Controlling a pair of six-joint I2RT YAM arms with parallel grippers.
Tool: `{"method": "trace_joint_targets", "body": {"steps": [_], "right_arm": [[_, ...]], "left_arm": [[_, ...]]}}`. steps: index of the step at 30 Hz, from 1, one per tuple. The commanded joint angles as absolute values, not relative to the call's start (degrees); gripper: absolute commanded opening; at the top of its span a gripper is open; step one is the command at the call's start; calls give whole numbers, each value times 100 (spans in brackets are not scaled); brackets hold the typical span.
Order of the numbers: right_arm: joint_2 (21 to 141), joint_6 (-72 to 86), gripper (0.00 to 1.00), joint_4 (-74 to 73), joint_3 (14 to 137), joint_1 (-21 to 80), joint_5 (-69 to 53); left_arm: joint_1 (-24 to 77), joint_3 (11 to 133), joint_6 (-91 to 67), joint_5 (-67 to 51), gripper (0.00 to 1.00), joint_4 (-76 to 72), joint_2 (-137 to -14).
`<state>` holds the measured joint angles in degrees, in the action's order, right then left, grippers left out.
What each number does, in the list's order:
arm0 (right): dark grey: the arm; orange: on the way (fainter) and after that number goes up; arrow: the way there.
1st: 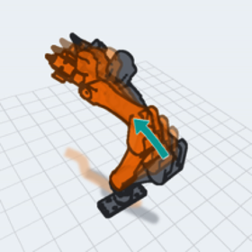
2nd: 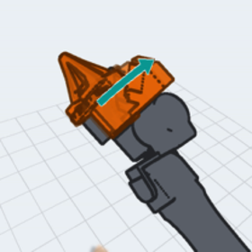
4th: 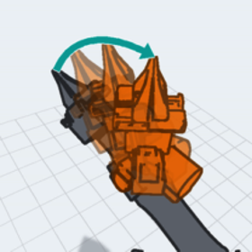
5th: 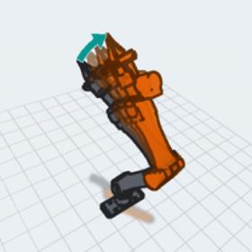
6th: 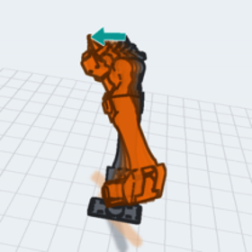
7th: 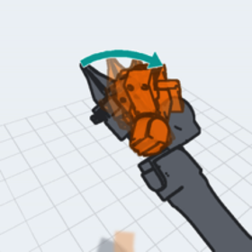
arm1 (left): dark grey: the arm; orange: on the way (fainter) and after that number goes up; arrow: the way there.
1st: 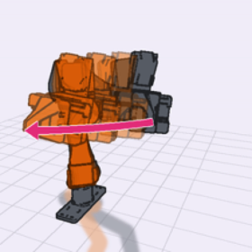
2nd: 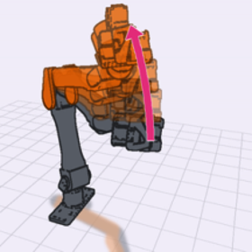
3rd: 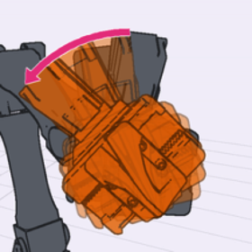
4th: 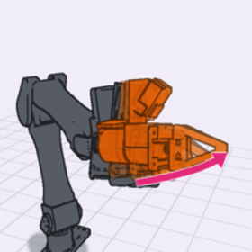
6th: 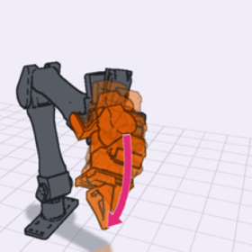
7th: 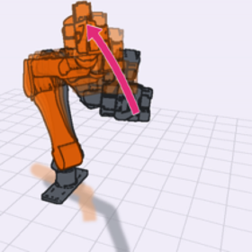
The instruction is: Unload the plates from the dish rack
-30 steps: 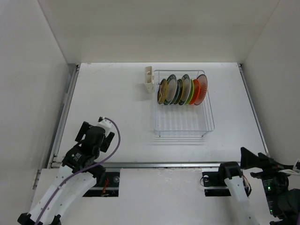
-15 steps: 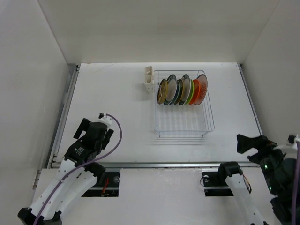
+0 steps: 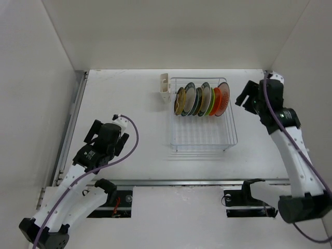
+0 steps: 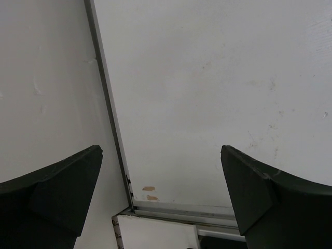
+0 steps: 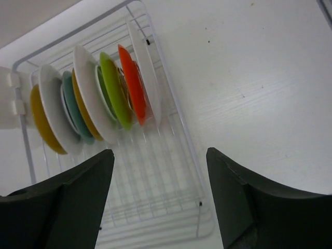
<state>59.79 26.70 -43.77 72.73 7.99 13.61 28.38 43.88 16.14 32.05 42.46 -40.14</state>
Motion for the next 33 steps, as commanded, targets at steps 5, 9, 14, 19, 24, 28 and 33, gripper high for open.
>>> {"method": "trace_joint_targets", "body": {"steps": [5, 9, 14, 19, 24, 28, 33], "right_arm": [[7566, 2505, 70, -2840, 7620, 853, 1293], [8173, 2400, 67, -2558, 7742, 853, 1134], [8937, 2399, 57, -2479, 7945, 853, 1494], [9404, 2399, 35, -2426, 8086, 905, 1766], [9589, 2268, 15, -2478, 8270, 1090, 2310], [9326, 2215, 0, -2706, 8384, 1414, 3215], [8808, 1987, 0, -2839, 8586, 1836, 4646]], "left_arm": [[2917, 4220, 1811, 3462, 100, 4087, -3920], [2918, 4000, 1863, 3524, 100, 3981, -3867], [3032, 3823, 1986, 3700, 100, 3744, -3814], [3032, 3823, 1986, 3806, 100, 3744, -3814], [3032, 3823, 2039, 3806, 100, 3744, -3814], [3032, 3876, 2039, 3806, 100, 3744, -3814], [3032, 3929, 2039, 3806, 100, 3744, -3814]]}}
